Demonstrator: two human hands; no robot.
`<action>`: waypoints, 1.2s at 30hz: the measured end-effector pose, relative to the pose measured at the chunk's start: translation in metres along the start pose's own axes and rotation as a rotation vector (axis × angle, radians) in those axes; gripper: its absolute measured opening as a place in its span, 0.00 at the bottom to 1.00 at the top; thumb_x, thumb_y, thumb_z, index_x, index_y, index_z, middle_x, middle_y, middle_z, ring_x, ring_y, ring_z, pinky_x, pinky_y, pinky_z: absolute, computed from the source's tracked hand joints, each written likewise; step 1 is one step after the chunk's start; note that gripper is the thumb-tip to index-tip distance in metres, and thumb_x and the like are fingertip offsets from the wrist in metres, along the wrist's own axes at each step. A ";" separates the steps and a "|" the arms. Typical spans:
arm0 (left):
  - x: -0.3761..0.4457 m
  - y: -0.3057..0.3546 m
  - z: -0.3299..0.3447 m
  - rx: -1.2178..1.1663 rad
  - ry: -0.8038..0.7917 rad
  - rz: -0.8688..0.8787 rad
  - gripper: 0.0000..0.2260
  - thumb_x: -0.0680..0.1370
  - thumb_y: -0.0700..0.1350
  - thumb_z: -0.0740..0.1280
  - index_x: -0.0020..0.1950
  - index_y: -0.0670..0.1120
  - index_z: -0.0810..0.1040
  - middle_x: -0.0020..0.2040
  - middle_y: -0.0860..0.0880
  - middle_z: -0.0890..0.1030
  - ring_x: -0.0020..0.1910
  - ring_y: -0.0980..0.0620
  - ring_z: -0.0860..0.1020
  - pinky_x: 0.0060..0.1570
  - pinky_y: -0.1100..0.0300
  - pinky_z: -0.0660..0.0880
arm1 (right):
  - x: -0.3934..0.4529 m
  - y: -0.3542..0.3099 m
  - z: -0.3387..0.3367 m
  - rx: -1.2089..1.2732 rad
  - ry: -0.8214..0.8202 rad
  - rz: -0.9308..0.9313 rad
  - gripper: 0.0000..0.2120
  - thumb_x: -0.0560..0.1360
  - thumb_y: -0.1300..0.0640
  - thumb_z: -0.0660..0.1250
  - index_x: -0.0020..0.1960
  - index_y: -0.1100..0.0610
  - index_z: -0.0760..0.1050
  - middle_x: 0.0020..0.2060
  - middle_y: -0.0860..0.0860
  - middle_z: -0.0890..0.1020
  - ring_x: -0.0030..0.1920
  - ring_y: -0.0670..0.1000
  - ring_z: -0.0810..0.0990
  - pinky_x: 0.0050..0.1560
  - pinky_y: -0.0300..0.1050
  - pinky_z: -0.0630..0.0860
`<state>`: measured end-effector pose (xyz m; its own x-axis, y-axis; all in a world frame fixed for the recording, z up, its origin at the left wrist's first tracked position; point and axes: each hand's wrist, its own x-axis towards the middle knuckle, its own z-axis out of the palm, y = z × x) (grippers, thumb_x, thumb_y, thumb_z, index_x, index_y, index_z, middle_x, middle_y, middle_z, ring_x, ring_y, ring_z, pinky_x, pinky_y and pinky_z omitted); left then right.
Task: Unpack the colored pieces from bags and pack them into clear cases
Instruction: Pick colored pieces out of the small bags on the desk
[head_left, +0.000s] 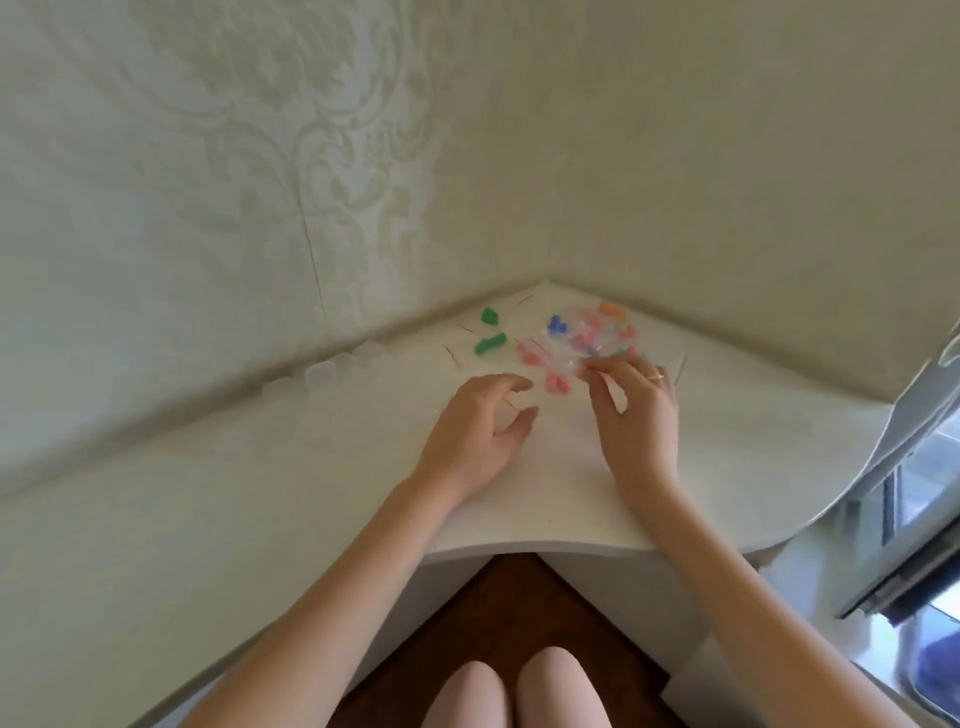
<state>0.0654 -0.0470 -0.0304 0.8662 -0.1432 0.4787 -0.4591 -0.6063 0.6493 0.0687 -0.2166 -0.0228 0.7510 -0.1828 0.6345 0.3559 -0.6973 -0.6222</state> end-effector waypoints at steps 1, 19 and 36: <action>0.001 0.004 -0.004 -0.193 0.038 -0.094 0.17 0.76 0.49 0.68 0.64 0.49 0.75 0.62 0.54 0.77 0.62 0.58 0.73 0.63 0.64 0.68 | -0.001 -0.006 0.003 0.233 -0.025 0.096 0.07 0.78 0.60 0.65 0.50 0.53 0.81 0.46 0.49 0.83 0.50 0.50 0.79 0.52 0.42 0.75; 0.000 0.005 -0.013 -0.524 -0.038 -0.269 0.04 0.70 0.39 0.75 0.38 0.48 0.84 0.37 0.51 0.84 0.40 0.56 0.81 0.45 0.66 0.75 | -0.012 -0.023 0.017 0.381 -0.278 0.110 0.16 0.79 0.52 0.62 0.66 0.44 0.72 0.61 0.40 0.76 0.63 0.43 0.71 0.61 0.34 0.67; -0.013 0.020 -0.039 -0.419 0.248 -0.132 0.06 0.76 0.41 0.68 0.39 0.43 0.75 0.34 0.54 0.78 0.35 0.57 0.77 0.32 0.66 0.70 | -0.003 -0.057 0.018 0.585 -0.117 0.143 0.05 0.74 0.61 0.69 0.44 0.52 0.80 0.38 0.46 0.83 0.40 0.42 0.81 0.43 0.33 0.76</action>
<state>0.0369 -0.0266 -0.0008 0.8727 0.1344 0.4695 -0.4326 -0.2331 0.8709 0.0558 -0.1640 0.0025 0.8584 -0.1460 0.4917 0.4680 -0.1696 -0.8673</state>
